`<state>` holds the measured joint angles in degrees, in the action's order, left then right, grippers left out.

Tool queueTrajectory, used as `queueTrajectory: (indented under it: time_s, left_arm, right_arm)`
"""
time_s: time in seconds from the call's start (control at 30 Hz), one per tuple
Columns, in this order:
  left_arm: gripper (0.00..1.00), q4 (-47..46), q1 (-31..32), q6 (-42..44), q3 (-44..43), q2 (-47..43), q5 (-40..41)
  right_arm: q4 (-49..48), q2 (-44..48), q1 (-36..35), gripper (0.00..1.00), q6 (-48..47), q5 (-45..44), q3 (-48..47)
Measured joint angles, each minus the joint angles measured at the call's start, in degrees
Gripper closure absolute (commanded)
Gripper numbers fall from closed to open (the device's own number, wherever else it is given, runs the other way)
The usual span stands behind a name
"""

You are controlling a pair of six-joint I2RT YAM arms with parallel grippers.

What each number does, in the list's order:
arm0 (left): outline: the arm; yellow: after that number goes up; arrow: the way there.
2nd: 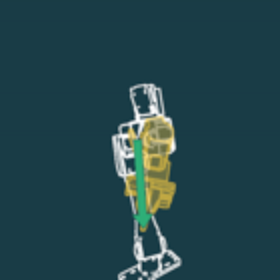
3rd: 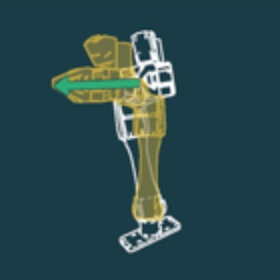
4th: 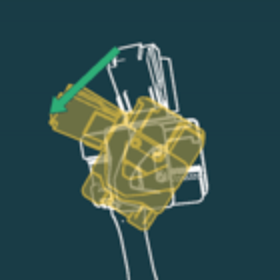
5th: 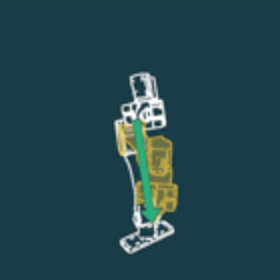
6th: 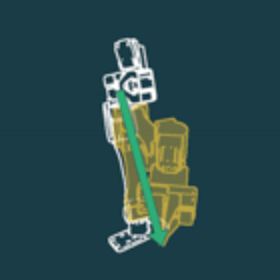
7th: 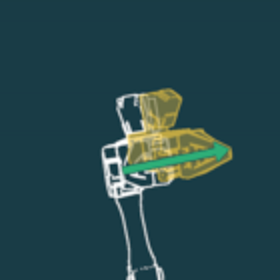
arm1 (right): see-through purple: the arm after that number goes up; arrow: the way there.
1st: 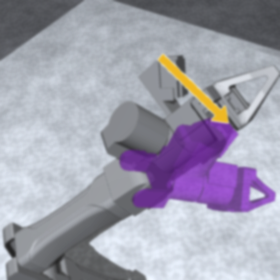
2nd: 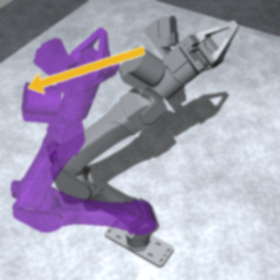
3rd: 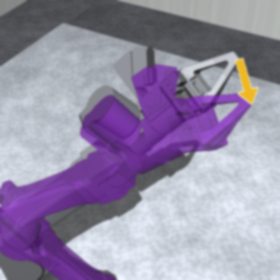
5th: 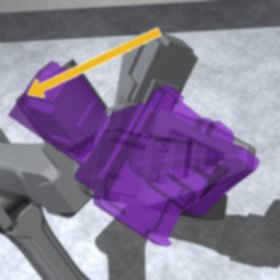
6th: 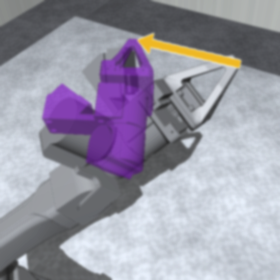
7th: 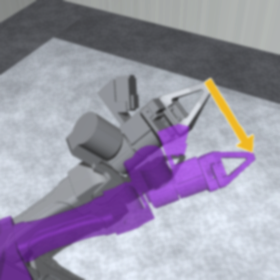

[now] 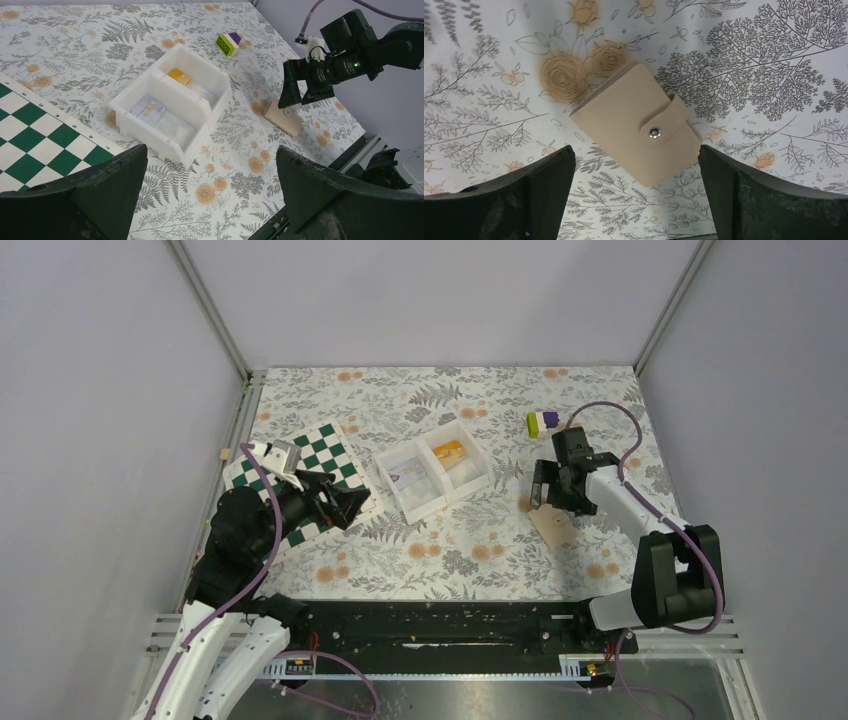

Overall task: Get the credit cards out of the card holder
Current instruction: Move the card holder to the center of the board.

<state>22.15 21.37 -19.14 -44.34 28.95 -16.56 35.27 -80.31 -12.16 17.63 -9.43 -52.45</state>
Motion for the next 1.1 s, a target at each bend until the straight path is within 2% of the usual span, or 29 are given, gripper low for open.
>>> queueTrajectory:
  time_s: [0.23, 0.53, 0.6, 0.67, 0.8, 1.0, 1.1]
  left_arm:
    - [0.01, 0.00, 0.00, -0.20, 0.00, 0.04, -0.22]
    - [0.01, 0.00, 0.00, -0.20, 0.00, 0.04, -0.22]
    - [0.01, 0.00, 0.00, -0.20, 0.00, 0.04, -0.22]
    - [0.01, 0.00, 0.00, -0.20, 0.00, 0.04, -0.22]
    - [0.01, 0.00, 0.00, -0.20, 0.00, 0.04, -0.24]
    - [0.01, 0.00, 0.00, -0.22, 0.00, 0.04, -0.52]
    - [0.01, 0.00, 0.00, -0.24, 0.00, 0.04, -0.63]
  right_arm:
    - [-0.76, -6.19, 8.68, 0.01, -1.31, 7.10, -0.87]
    - [-1.68, -11.72, 9.68, 0.02, -2.67, 12.55, -1.03]
    - [-1.86, -11.89, 10.12, 0.06, -2.86, 13.31, -1.03]
    - [-1.95, -12.13, 10.40, 0.15, -3.26, 13.94, -1.05]
    - [-2.08, -12.26, 10.71, 0.21, -3.72, 17.70, -1.07]
    - [-6.49, -9.97, 10.54, 0.23, -1.16, 28.96, 1.33]
    - [-7.50, -7.72, 9.88, 0.29, 0.42, 31.50, 3.04]
